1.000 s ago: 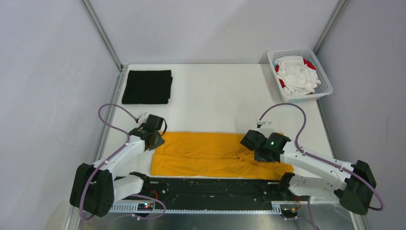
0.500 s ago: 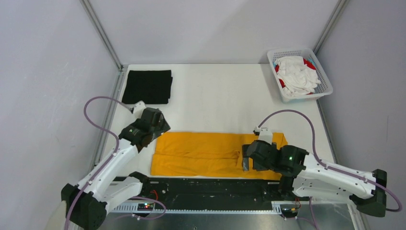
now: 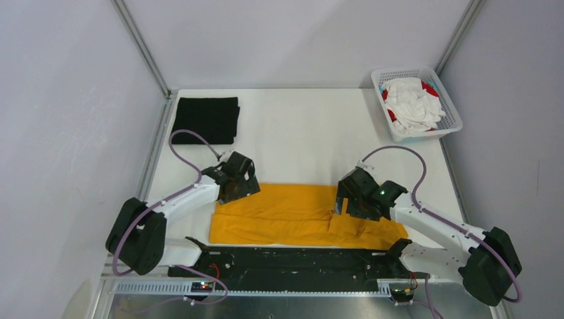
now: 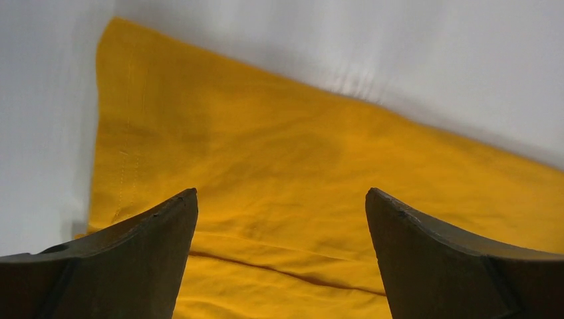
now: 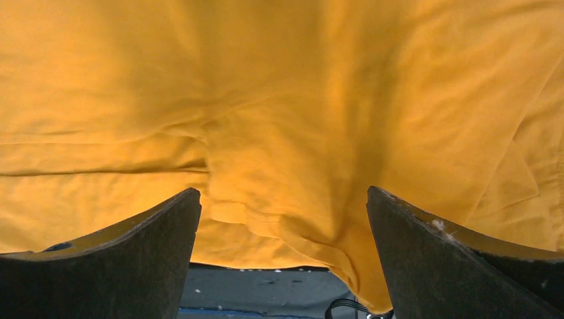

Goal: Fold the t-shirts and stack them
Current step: Rotate the tshirt 90 degrees

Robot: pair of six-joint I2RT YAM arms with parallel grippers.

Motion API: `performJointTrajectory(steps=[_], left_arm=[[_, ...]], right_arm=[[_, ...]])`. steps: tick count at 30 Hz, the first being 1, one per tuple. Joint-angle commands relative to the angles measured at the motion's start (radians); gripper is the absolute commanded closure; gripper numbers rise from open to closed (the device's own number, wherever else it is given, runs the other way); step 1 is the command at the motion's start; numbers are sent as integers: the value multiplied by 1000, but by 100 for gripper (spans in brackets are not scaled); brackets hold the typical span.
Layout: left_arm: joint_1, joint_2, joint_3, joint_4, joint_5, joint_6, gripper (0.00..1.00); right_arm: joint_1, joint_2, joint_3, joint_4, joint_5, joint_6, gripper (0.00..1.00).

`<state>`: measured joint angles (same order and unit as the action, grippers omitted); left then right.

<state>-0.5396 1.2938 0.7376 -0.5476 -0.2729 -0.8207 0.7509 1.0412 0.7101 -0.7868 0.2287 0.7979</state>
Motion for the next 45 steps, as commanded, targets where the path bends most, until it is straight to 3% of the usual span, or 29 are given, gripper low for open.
performJointTrajectory(steps=[1,9,17,19,22,27,30,32,35,36,41,45], left_arm=[[-6,35,-45,55,29,5,0],[-6,107,-44,54,14,2,0],[-2,112,-45,55,-6,-21,0],[5,103,-50,54,-17,-38,0],[17,101,-34,58,-15,-88,0],[17,114,2,67,-6,-131,0],[5,102,-8,68,16,-136,0],[-18,87,-34,68,27,-155,0],[-77,67,-65,69,53,-204,0],[-116,63,-79,70,56,-233,0],[-277,47,-78,69,65,-317,0],[-410,50,-53,68,32,-362,0]], right_arm=[[-15,-15,-88,-37,-88,84,1],[-112,-129,-250,57,-211,122,0],[-311,92,-263,429,-289,27,0],[-391,173,-237,569,-336,7,1],[-492,324,-143,629,-353,-24,1],[-516,645,197,605,-399,-170,1],[-546,811,424,572,-559,-293,1],[-564,927,601,465,-647,-375,1],[-535,1085,836,313,-576,-500,1],[-524,1152,989,231,-537,-536,1],[-495,1369,1331,90,-455,-546,1],[-480,1554,1650,43,-501,-542,1]])
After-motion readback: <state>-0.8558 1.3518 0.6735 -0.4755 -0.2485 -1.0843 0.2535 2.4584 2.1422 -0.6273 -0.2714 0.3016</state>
